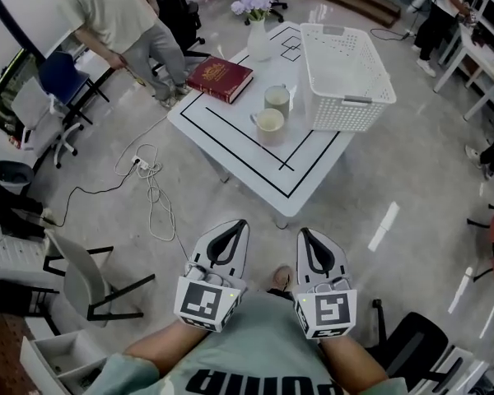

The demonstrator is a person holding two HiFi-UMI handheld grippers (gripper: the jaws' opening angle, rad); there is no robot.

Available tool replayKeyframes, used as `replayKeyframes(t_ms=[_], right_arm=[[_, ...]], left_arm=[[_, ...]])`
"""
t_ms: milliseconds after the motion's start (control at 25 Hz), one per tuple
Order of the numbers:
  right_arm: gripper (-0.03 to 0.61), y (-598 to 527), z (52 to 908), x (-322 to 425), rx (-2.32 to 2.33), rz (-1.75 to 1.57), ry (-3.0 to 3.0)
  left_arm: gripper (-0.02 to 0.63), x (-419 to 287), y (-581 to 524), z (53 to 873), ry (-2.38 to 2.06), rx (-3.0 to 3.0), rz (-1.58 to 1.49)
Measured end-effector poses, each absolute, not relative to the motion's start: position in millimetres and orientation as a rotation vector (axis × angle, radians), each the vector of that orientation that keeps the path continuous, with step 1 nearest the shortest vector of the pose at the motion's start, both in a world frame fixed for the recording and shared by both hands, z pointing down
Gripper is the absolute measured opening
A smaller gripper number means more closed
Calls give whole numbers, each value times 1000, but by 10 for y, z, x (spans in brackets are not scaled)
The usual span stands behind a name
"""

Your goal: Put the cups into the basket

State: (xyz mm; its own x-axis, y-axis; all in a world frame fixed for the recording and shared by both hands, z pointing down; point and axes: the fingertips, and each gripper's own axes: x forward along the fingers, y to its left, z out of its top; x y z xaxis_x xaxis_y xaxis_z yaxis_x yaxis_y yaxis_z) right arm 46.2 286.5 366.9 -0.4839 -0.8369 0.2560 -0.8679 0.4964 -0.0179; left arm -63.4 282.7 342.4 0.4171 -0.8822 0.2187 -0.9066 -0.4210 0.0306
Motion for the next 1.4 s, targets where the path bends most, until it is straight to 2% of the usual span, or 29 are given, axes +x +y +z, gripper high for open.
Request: replayKeyframes(t_ms=[800,1400], right_arm=[[11,2103,3730,727,1423,244,-2523],[12,948,3811,323,1481,258,-2445]], left_arm=[[5,-377,2088,3449,-1644,2493,260],[5,-806,778,3439,-1576,2590,239]])
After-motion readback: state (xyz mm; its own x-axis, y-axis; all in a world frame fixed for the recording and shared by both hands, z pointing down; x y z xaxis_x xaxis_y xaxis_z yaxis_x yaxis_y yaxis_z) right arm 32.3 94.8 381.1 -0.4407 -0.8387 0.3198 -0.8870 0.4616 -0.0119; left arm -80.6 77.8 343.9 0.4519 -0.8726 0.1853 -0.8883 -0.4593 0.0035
